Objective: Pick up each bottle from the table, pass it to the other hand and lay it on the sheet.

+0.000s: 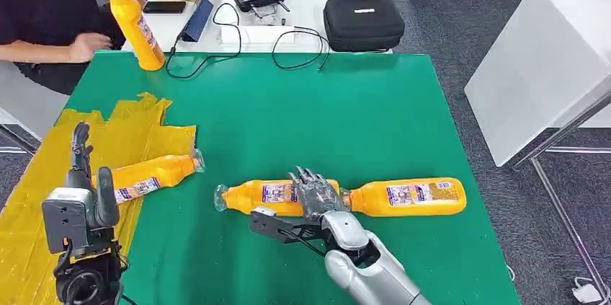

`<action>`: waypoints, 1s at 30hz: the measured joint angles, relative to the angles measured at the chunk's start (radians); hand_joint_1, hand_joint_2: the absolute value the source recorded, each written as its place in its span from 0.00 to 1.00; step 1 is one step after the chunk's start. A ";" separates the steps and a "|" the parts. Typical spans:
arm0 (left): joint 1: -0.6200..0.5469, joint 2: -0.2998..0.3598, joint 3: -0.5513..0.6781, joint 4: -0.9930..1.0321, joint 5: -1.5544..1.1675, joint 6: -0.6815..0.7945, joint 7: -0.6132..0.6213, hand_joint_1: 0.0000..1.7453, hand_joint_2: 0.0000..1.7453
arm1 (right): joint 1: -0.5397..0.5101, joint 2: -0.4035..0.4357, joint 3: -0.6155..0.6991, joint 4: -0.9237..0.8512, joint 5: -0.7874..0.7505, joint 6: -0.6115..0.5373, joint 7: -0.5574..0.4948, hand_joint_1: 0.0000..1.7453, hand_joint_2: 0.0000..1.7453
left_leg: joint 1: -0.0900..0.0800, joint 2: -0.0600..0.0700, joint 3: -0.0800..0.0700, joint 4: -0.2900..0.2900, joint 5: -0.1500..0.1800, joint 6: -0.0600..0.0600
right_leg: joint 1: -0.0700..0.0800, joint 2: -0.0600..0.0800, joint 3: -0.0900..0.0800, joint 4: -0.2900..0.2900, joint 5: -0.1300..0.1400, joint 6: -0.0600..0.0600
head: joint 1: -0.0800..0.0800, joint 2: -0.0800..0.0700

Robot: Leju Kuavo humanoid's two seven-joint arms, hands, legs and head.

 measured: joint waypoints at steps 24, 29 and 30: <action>-0.037 0.000 -0.067 0.002 0.057 0.000 0.010 0.00 0.00 | -0.165 0.110 -0.010 0.419 0.034 -0.013 -0.056 1.00 1.00 | 0.000 0.002 0.020 -0.001 -0.004 -0.003 | 0.000 0.001 0.006 -0.001 -0.002 -0.003 | 0.000 0.000; -0.039 0.000 -0.069 0.002 0.068 0.008 0.016 0.00 0.00 | -0.179 0.122 -0.013 0.452 0.024 -0.013 -0.063 1.00 1.00 | 0.000 0.003 0.023 -0.001 -0.003 -0.003 | 0.000 0.002 0.009 -0.001 -0.002 -0.003 | 0.000 0.000; -0.040 0.001 -0.071 0.002 0.072 0.008 0.018 0.00 0.00 | -0.180 0.125 -0.016 0.454 0.018 -0.013 -0.064 1.00 1.00 | 0.000 0.003 0.023 -0.001 -0.003 -0.003 | 0.000 0.002 0.009 -0.001 -0.002 -0.003 | 0.000 0.000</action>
